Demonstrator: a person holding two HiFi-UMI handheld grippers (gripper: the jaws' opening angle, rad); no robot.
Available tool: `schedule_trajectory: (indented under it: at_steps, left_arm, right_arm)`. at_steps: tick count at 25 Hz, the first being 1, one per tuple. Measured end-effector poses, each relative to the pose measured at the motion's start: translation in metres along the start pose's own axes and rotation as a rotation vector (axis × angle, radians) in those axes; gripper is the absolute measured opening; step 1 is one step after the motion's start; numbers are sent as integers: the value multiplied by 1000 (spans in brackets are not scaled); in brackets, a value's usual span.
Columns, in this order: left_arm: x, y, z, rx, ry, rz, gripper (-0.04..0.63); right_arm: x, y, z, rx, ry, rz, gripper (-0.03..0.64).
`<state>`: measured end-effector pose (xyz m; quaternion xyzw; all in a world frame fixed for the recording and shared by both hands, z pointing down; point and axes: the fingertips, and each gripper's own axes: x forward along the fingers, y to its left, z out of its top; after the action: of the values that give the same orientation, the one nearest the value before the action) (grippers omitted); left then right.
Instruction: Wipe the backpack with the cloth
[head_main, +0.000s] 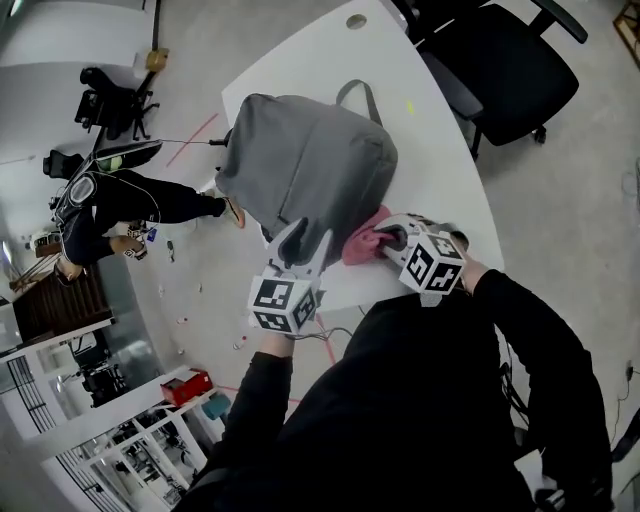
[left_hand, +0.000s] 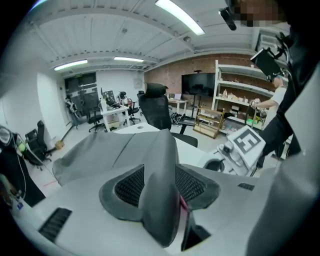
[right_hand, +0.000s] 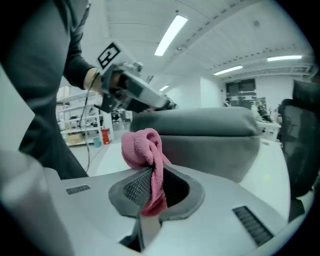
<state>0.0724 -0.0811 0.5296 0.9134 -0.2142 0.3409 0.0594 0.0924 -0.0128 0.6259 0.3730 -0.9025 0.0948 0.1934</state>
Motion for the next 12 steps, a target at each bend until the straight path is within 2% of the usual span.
schedule_trajectory:
  at_steps: [4, 6, 8, 10, 11, 12]
  left_arm:
    - [26, -16, 16, 249, 74, 21, 191]
    - [49, -21, 22, 341, 133, 38, 232]
    - [76, -25, 23, 362, 202, 27, 268]
    - [100, -28, 18, 369, 290, 10, 265]
    - [107, -29, 14, 381, 324, 14, 246]
    - [109, -29, 11, 398, 340, 23, 196]
  right_arm:
    - [-60, -127, -28, 206, 6, -309, 41]
    - [-82, -178, -31, 293, -14, -422, 41]
    - [-90, -207, -25, 339, -46, -472, 41]
    - [-84, -211, -15, 348, -66, -465, 41]
    - [-79, -205, -11, 351, -69, -451, 41]
    - [-76, -196, -8, 359, -73, -434, 41]
